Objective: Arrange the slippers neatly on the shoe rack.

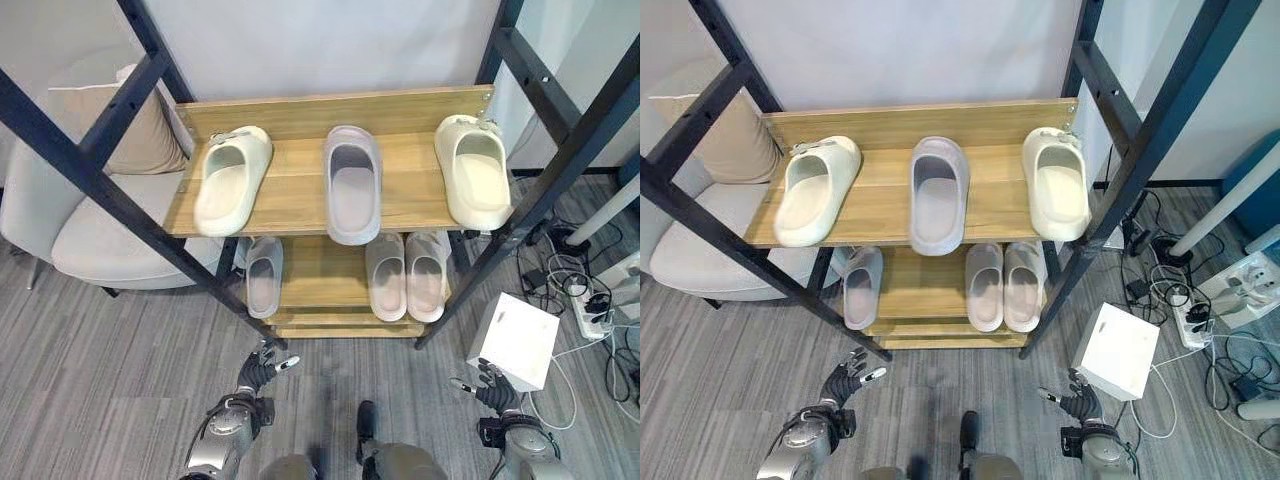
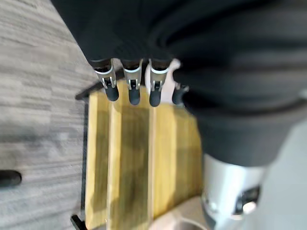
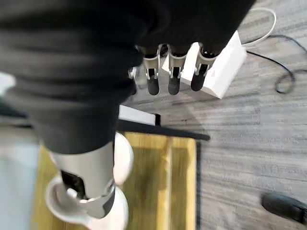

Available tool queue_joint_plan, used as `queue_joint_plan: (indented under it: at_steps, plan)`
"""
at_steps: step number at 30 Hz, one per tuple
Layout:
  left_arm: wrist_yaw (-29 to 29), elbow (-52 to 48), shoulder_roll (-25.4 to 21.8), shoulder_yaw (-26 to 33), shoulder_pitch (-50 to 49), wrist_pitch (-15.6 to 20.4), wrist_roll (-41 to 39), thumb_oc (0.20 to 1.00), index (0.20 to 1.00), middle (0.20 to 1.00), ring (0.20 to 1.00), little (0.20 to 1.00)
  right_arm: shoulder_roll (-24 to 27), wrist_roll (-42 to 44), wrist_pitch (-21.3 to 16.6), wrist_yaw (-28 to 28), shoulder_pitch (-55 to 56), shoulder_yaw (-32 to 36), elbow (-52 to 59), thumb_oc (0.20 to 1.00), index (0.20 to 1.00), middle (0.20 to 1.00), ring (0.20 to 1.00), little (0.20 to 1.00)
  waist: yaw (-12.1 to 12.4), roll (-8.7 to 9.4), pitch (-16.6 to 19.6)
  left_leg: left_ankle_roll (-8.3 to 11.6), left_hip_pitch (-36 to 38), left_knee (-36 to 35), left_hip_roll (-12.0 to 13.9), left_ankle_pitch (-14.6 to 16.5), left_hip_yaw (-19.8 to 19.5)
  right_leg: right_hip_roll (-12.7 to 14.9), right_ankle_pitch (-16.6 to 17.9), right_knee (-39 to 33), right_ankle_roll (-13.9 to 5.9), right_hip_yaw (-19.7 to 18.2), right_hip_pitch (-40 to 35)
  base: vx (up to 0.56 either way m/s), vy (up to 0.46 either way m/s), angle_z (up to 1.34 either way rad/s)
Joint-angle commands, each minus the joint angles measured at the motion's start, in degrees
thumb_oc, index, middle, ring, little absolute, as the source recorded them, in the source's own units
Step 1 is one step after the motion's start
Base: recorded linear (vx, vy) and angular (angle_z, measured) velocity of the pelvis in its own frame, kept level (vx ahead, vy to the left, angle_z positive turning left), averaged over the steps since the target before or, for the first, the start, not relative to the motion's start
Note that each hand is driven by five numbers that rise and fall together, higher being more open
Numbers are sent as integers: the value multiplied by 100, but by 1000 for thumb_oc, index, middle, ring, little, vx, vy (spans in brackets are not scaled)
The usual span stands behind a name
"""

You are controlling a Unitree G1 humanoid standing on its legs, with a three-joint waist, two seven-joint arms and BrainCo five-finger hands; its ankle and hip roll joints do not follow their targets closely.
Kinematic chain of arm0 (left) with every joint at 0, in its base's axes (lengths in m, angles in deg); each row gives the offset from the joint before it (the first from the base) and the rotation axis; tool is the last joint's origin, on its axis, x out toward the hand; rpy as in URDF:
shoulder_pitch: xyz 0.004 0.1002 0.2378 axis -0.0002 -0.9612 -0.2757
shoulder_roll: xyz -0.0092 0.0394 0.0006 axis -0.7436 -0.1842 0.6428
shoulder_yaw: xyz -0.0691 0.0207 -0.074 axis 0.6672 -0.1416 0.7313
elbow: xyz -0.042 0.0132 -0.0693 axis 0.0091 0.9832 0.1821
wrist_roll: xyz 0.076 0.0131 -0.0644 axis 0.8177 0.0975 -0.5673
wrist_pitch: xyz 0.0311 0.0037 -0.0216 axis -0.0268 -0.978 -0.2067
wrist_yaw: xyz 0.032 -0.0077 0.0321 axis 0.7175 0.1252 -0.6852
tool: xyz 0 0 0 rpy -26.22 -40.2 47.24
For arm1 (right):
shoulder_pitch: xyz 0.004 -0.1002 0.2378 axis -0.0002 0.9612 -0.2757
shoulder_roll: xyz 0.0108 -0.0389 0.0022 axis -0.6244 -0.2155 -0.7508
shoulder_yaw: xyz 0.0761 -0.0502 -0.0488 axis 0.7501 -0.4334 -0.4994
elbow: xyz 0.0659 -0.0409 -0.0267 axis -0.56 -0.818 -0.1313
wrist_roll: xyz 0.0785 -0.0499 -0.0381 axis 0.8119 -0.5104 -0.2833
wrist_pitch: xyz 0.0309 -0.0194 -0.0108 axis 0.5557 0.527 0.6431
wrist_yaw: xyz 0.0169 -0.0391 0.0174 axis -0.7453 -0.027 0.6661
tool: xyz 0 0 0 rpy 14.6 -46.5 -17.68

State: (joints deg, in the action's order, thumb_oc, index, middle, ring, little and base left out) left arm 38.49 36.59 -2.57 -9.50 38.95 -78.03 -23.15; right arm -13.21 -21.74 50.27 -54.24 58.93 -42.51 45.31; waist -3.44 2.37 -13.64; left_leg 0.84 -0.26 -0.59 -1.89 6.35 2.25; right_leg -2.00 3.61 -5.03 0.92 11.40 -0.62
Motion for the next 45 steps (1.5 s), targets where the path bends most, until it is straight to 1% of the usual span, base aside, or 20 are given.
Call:
queue_joint_plan:
  at_steps: [1,5,9,12,18,21,22,24,25,26,30,32,35,37,38,39,41,43,44,45]
  plan:
    - [-2,-78,-48,-98,53,204,-25,1000,1000,1000,1000,1000,127,48,-186,-38,166,150,150,1000,1000,1000,1000,1000,11,-290,147,-36,266,-421,129,-496,-145,418,-716,331,-355,-176,-308,134,161,-18]
    - [-19,23,-55,-34,8,198,-45,1000,1000,1000,1000,1000,56,-11,-151,-11,144,69,75,1000,1000,1000,1000,1000,61,-309,206,-102,392,-426,69,-399,-94,483,-680,292,-409,-278,-366,110,154,-1]
    - [-8,182,-125,-3,-61,186,-7,1000,1000,1000,1000,1000,82,-258,-116,12,15,-120,162,1000,1000,1000,1000,1000,187,-299,250,-176,536,-371,23,-238,15,532,-588,166,-482,-370,-468,74,105,-7]
    - [11,8,-175,31,-136,207,128,1000,1000,1000,1000,1000,214,-670,-185,76,122,-236,972,1000,1000,1000,1000,1000,264,-271,309,-203,659,-424,30,-192,53,526,-544,42,-530,-393,-546,28,40,-14]
    - [65,-89,-122,-67,-142,213,244,1000,1000,1000,1000,1000,390,-1216,-236,188,215,-408,1776,1000,1000,1000,1000,1000,260,-242,367,-201,787,-441,63,-128,62,508,-583,3,-536,-362,-663,1,0,-2]
    - [81,-155,-126,-41,-209,266,404,1000,1000,1000,1000,1000,816,-1627,-429,412,599,-221,3420,1000,1000,1000,1000,1000,194,-237,391,-183,840,-441,79,-97,71,493,-602,3,-557,-347,-690,-1,-1,-3]
    - [89,-112,-121,-31,-189,283,490,1000,1000,1000,1000,1000,1076,-1767,-531,531,805,-55,4152,1000,1000,1000,1000,1000,142,-229,401,-173,858,-441,92,-86,86,488,-599,3,-564,-361,-691,0,0,0]
    - [70,58,-69,-52,-135,327,615,1000,1000,1000,1000,1000,1324,-1884,-723,570,1055,315,5048,1000,1000,1000,1000,1000,62,-227,415,-166,868,-441,105,-76,120,479,-589,3,-581,-397,-681,-21,1,-3]
    - [45,147,-3,-68,-94,398,658,1000,1000,1000,1000,1000,1516,-2158,-915,480,1237,690,5676,1000,1000,1000,1000,1000,-41,-240,458,-165,875,-441,115,-65,160,467,-581,3,-593,-448,-665,-31,28,-7]
    - [-95,169,77,-180,-37,506,628,1000,1000,1000,1000,1000,1534,-2656,-1101,65,1309,1055,6331,1000,1000,1000,1000,1000,-185,-260,521,-182,884,-441,133,-47,248,444,-541,3,-617,-562,-624,-37,38,-21]
    - [-241,5,87,-352,-47,601,550,1000,1000,1000,1000,1000,1469,-3423,-1165,-588,1141,1131,6746,1000,1000,1000,1000,1000,-230,-288,604,-204,881,-441,147,-35,307,421,-505,3,-635,-640,-579,-35,24,-32]
    - [-269,-42,102,-452,-69,633,533,1000,1000,1000,1000,1000,1531,-4025,-1085,-1002,924,1126,6866,1000,1000,1000,1000,1000,-211,-300,663,-217,881,-441,146,-25,308,420,-500,3,-644,-637,-583,-17,17,-7]
    - [-331,-33,130,-612,-29,638,491,1000,1000,1000,1000,1000,1613,-4739,-814,-1623,277,932,6760,1000,1000,1000,1000,1000,-126,-319,736,-238,876,-441,135,-23,270,430,-504,19,-653,-601,-584,0,0,0]
    - [-350,-23,128,-644,-17,637,506,1000,1000,1000,1000,1000,1631,-4899,-731,-1762,98,848,6672,1000,1000,1000,1000,1000,-105,-319,748,-244,876,-441,131,-23,260,435,-504,25,-653,-587,-584,0,0,0]
    - [-369,-5,139,-688,8,640,494,1000,1000,1000,1000,1000,1660,-5081,-632,-1929,-212,741,6617,1000,1000,1000,1000,1000,-61,-320,757,-255,878,-441,123,-21,237,443,-505,34,-655,-567,-588,-2,45,5]
    - [-367,21,136,-751,22,623,499,1000,1000,1000,1000,1000,1692,-5227,-472,-2046,-695,564,6402,1000,1000,1000,1000,1000,41,-318,794,-264,878,-441,111,-13,207,455,-511,38,-655,-520,-601,4,45,2]
    - [-376,43,137,-758,39,613,508,1000,1000,1000,1000,1000,1700,-5253,-403,-2107,-929,452,6251,1000,1000,1000,1000,1000,60,-311,791,-269,875,-441,106,-13,187,463,-512,42,-655,-498,-603,3,16,3]
    - [-355,92,125,-754,47,612,464,1000,1000,1000,1000,1000,1707,-5231,-281,-2165,-1424,267,5898,1000,1000,1000,1000,1000,189,-288,794,-283,861,-441,85,-11,126,489,-507,48,-655,-433,-613,9,41,8]
    - [-354,92,124,-750,50,612,463,1000,1000,1000,1000,1000,1708,-5231,-283,-2171,-1439,259,5884,1000,1000,1000,1000,1000,182,-287,791,-283,860,-441,83,-12,123,490,-508,48,-656,-430,-613,30,55,11]
    - [-332,89,112,-722,-5,606,428,1000,1000,1000,1000,1000,1739,-5205,-233,-2158,-1618,208,5697,1000,1000,1000,1000,1000,254,-265,788,-292,860,-441,70,-7,95,502,-509,41,-659,-386,-625,22,29,11]
